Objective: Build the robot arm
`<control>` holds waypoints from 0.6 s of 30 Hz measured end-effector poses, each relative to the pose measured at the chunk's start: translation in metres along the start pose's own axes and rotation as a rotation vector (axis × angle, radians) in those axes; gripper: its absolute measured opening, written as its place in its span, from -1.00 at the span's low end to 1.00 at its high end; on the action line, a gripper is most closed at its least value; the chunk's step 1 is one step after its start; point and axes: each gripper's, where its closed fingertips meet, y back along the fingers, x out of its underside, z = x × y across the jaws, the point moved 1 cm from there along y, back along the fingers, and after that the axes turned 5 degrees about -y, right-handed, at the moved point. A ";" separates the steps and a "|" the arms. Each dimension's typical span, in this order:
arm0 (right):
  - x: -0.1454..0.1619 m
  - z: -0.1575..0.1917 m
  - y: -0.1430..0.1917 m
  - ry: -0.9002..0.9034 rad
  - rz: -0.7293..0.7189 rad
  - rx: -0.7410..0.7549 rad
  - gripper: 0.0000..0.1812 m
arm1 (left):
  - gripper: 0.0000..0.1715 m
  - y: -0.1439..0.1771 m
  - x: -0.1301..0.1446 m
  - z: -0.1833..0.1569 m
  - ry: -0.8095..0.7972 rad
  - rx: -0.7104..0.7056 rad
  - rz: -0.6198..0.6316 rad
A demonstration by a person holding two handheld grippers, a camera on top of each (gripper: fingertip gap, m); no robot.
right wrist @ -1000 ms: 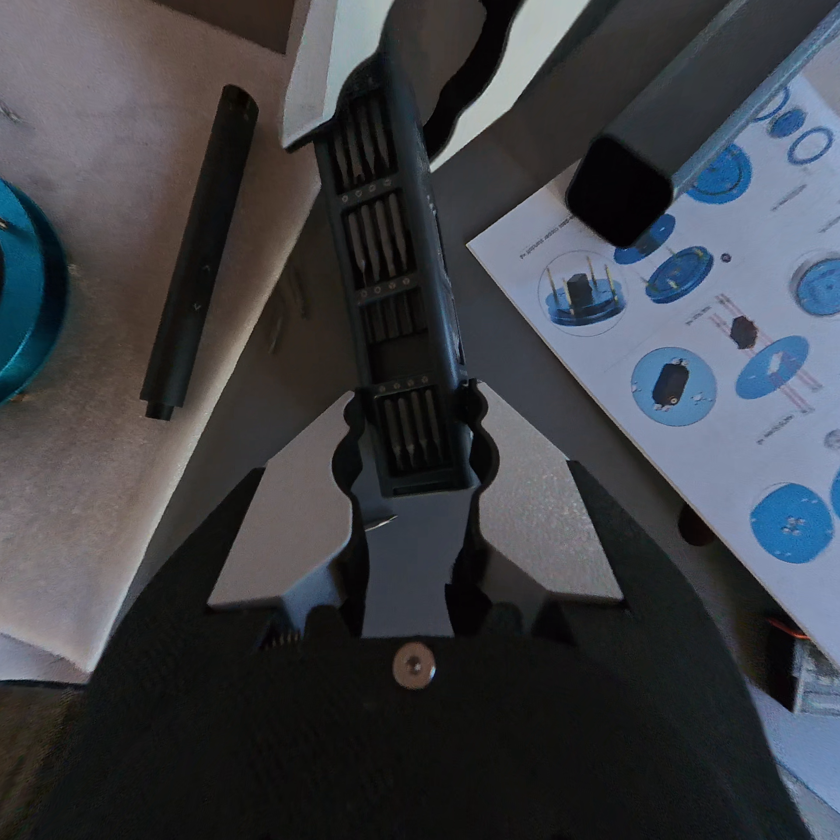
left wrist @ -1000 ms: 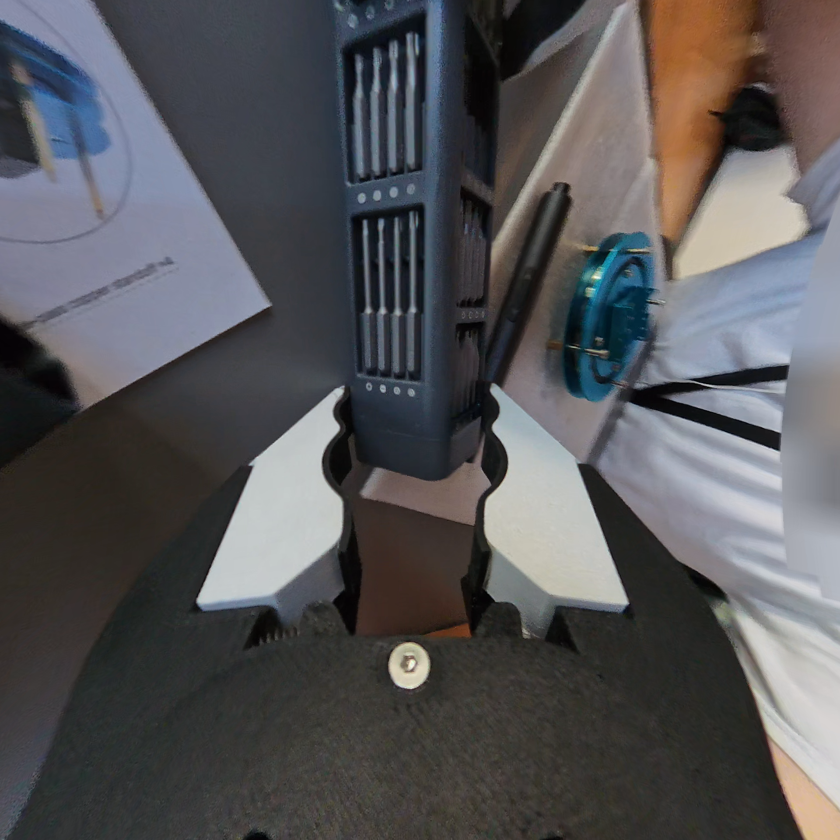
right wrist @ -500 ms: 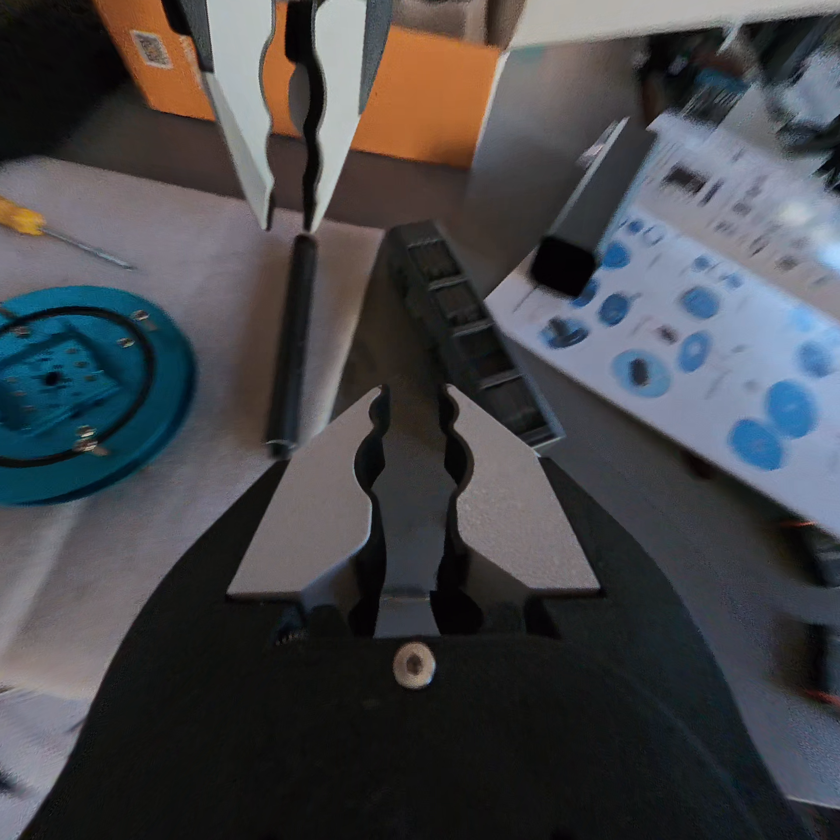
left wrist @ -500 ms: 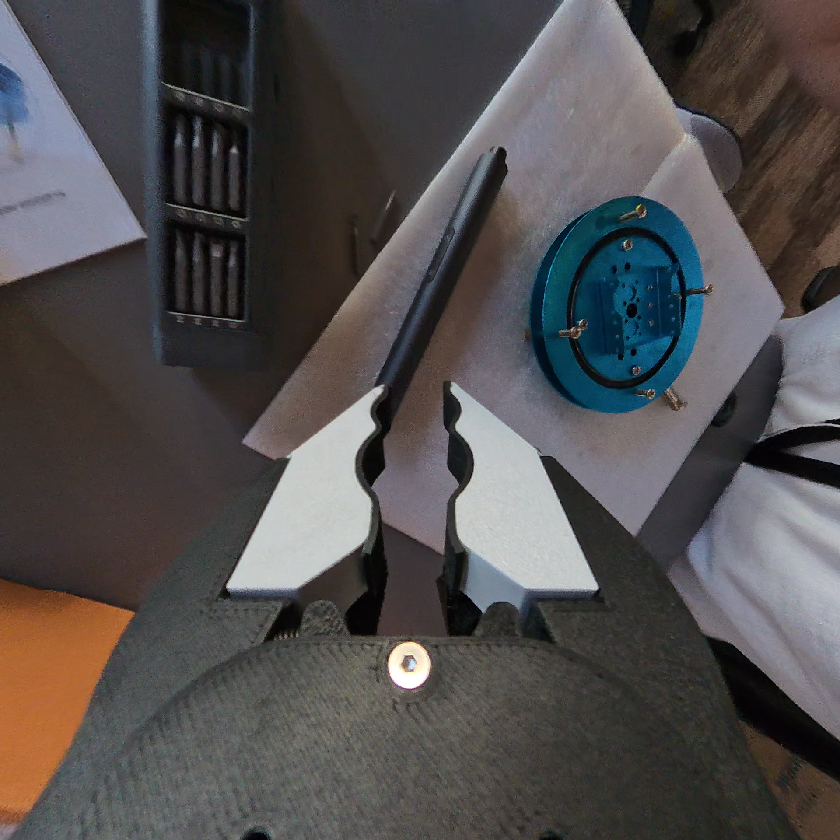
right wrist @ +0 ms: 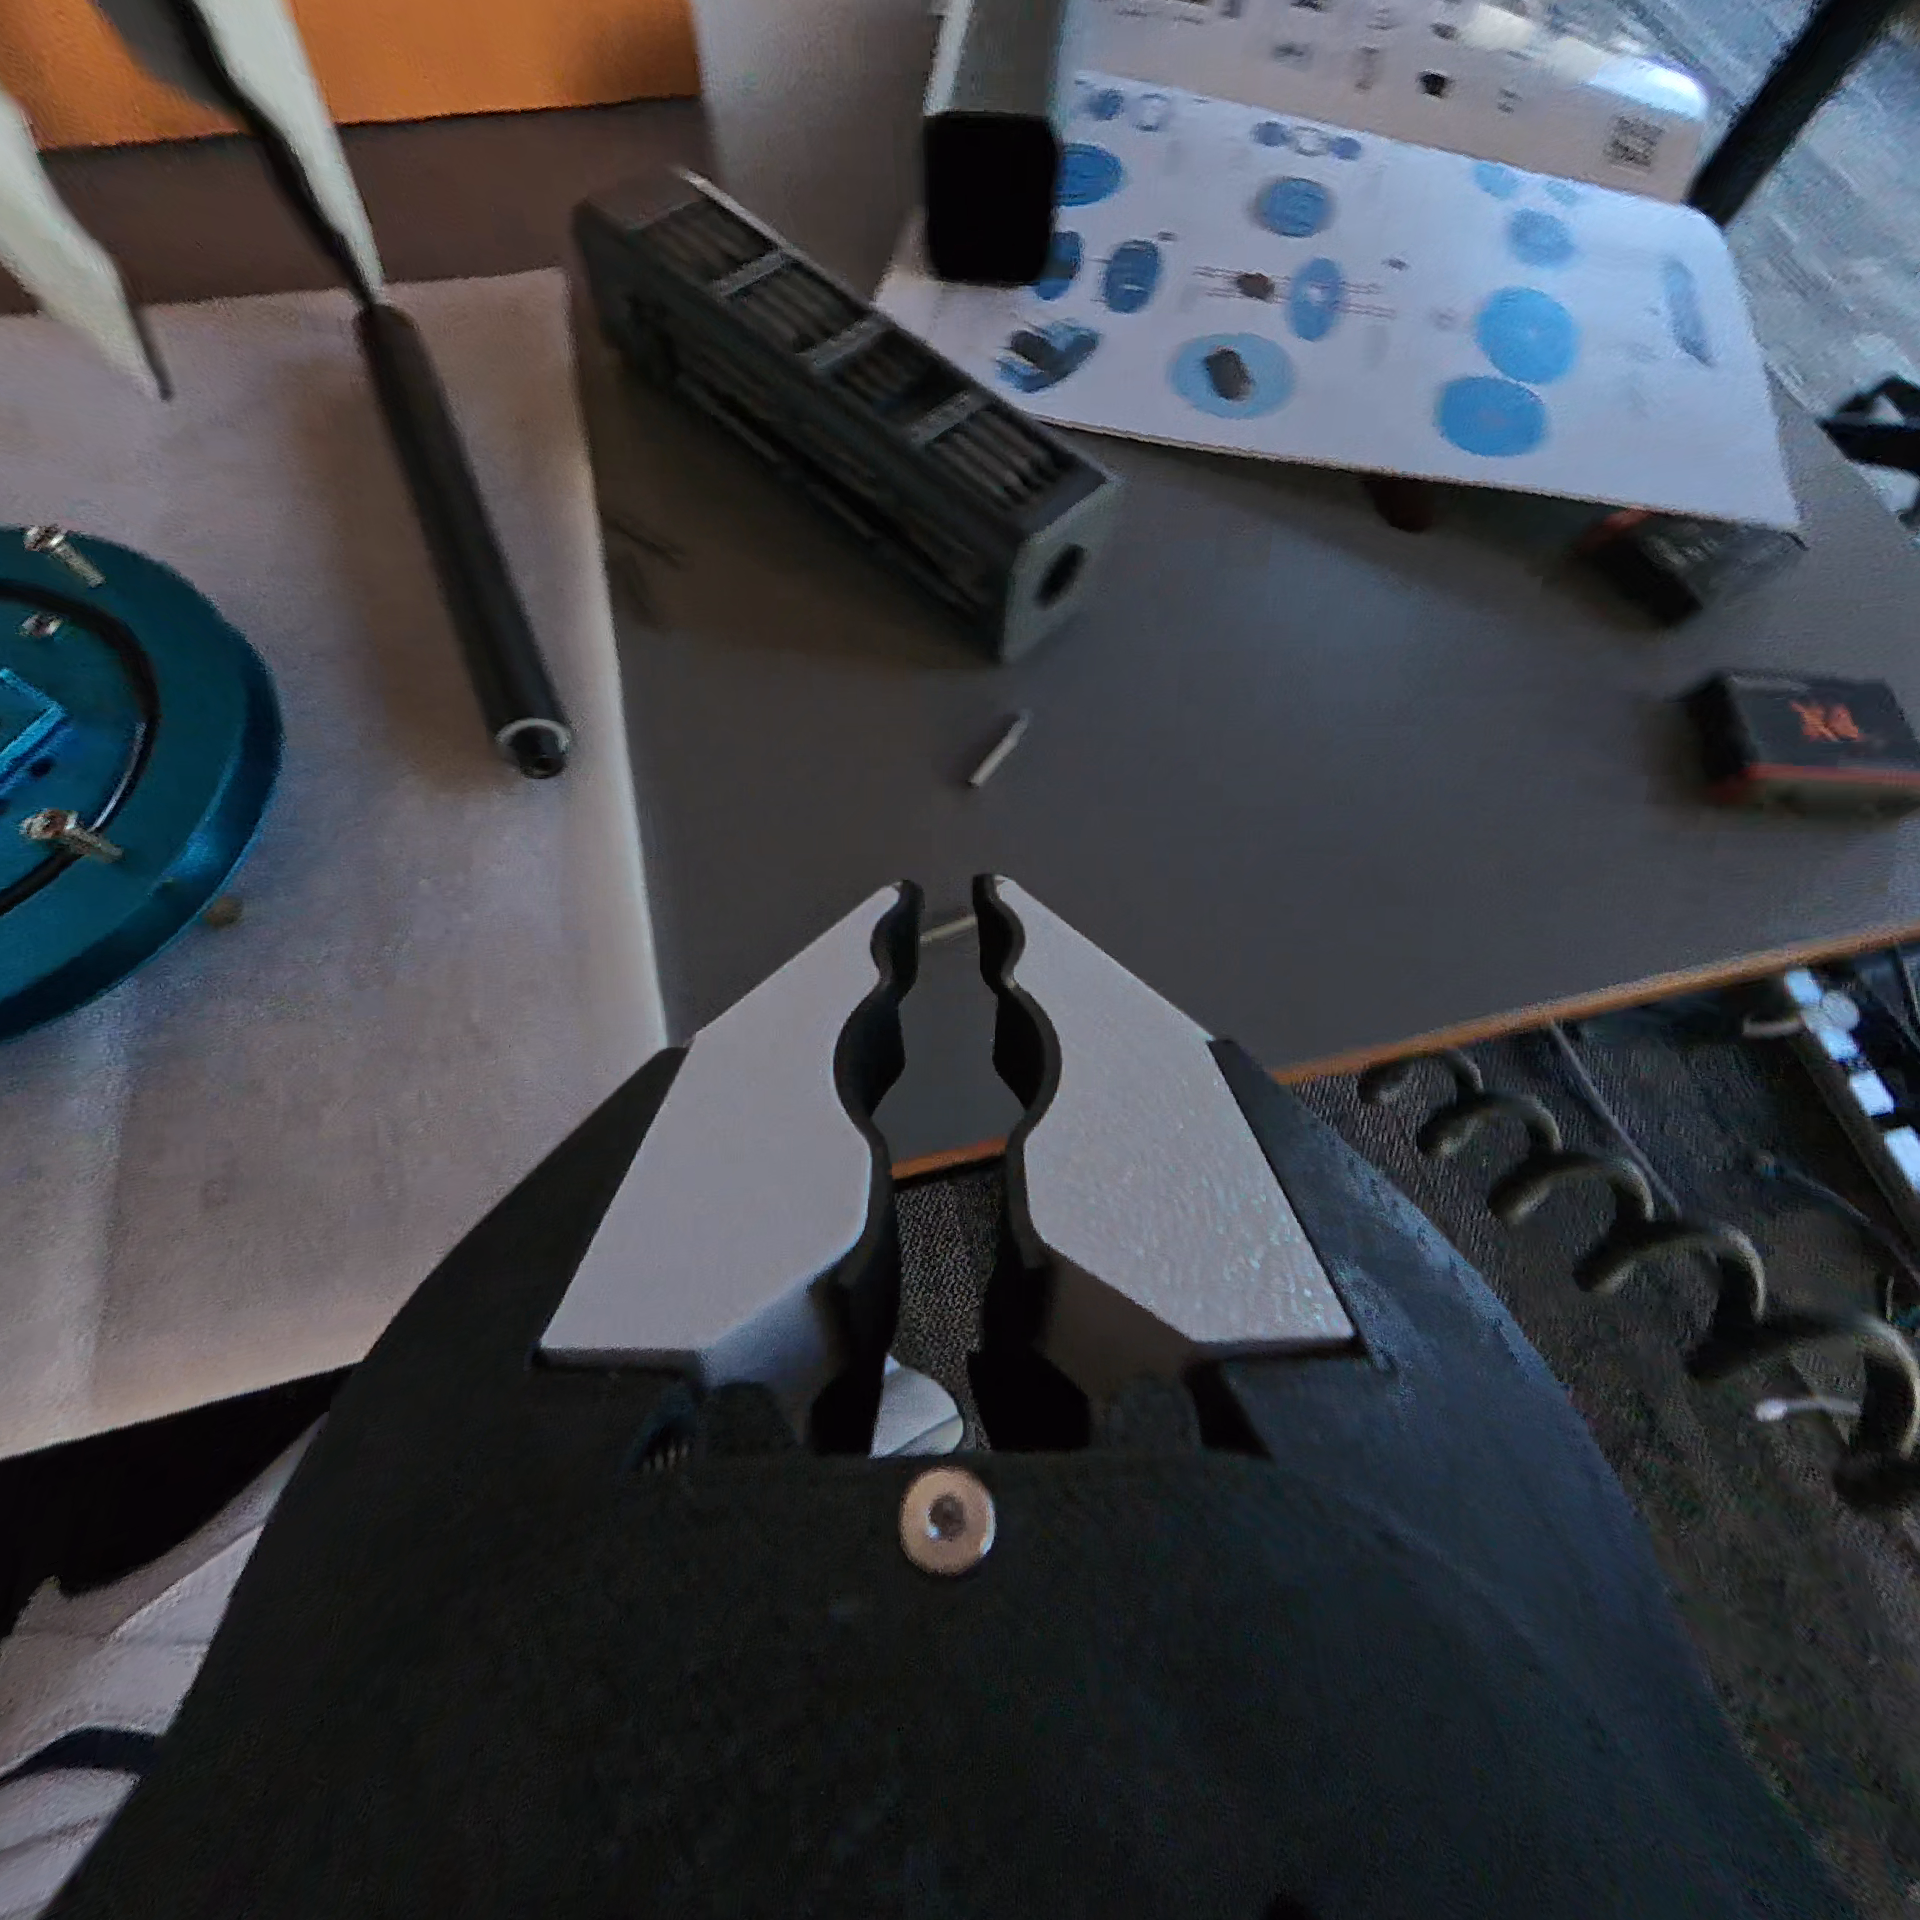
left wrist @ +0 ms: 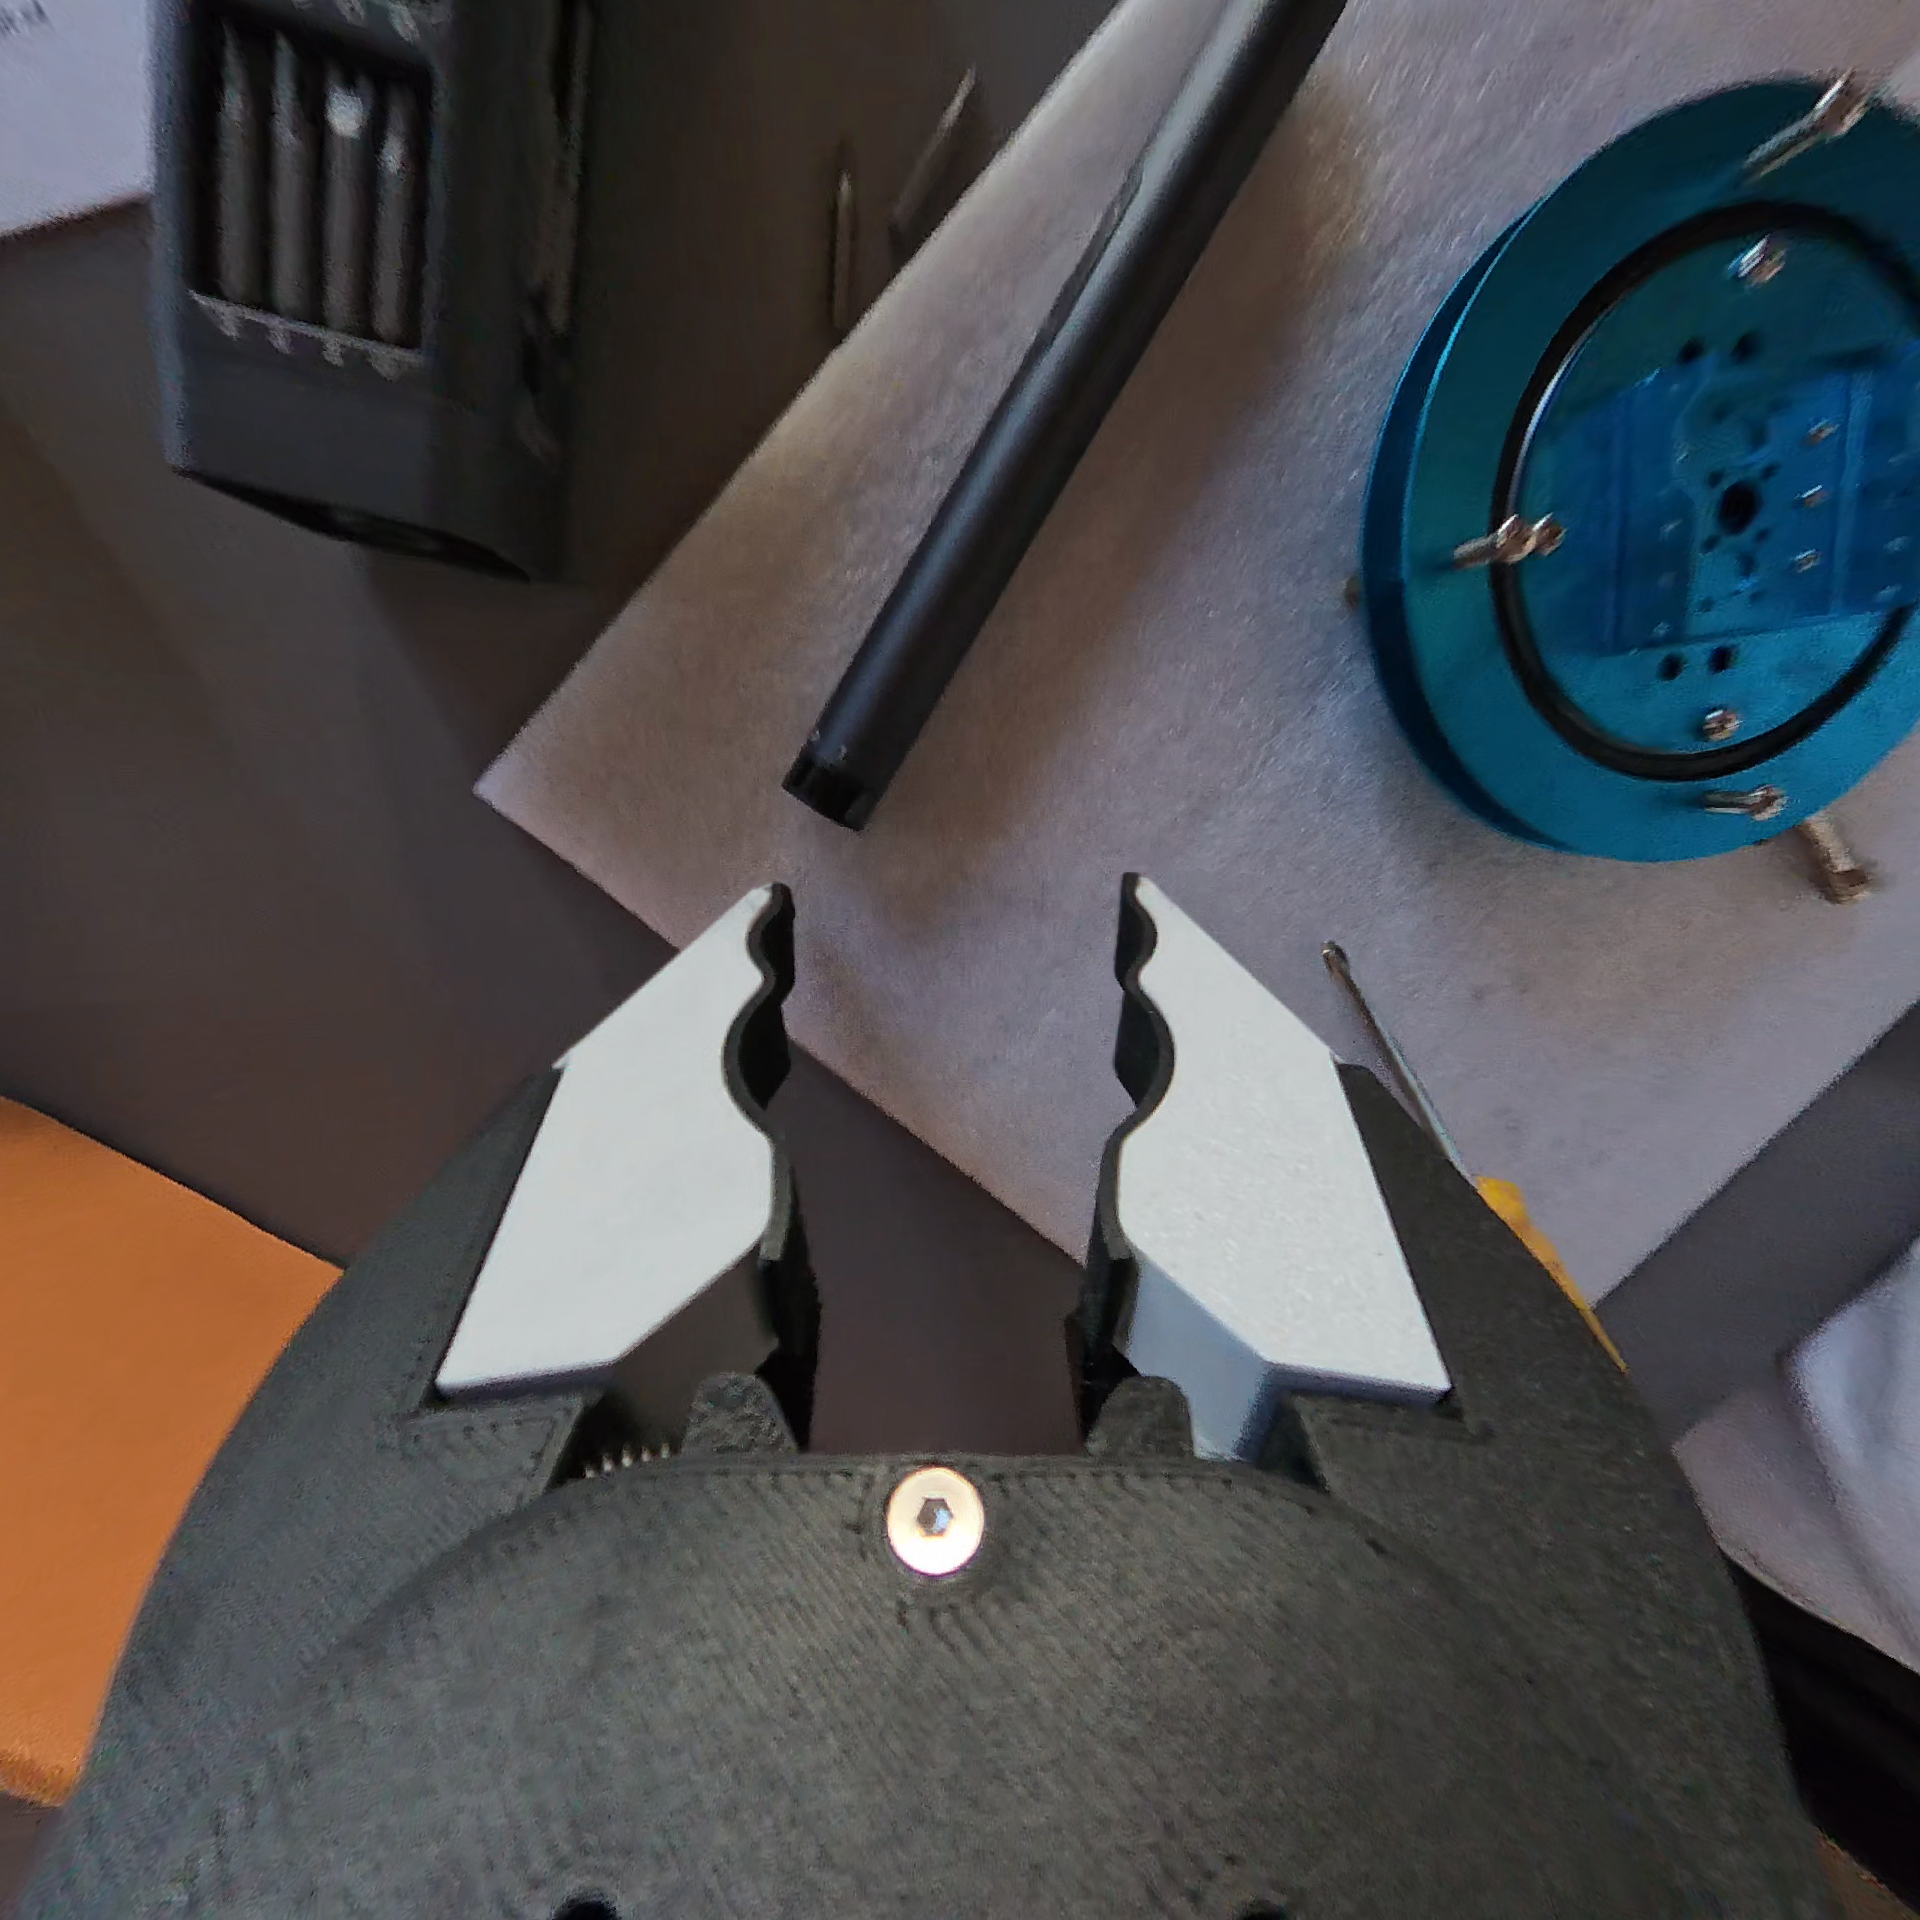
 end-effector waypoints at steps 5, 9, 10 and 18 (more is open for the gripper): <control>0.013 -0.006 0.001 -0.206 0.045 -0.040 -0.96 | -0.30 -0.009 0.010 -0.001 -0.065 -0.136 0.023; 0.020 -0.006 -0.007 -0.313 0.111 0.018 -0.92 | -0.35 -0.009 0.012 -0.004 -0.064 -0.195 -0.016; 0.017 -0.006 -0.009 -0.359 0.104 0.034 -0.88 | -0.36 -0.009 0.012 -0.004 -0.048 -0.197 -0.030; 0.011 0.007 -0.020 -0.413 0.101 0.198 -0.73 | -0.37 -0.009 0.015 -0.006 0.020 -0.220 -0.112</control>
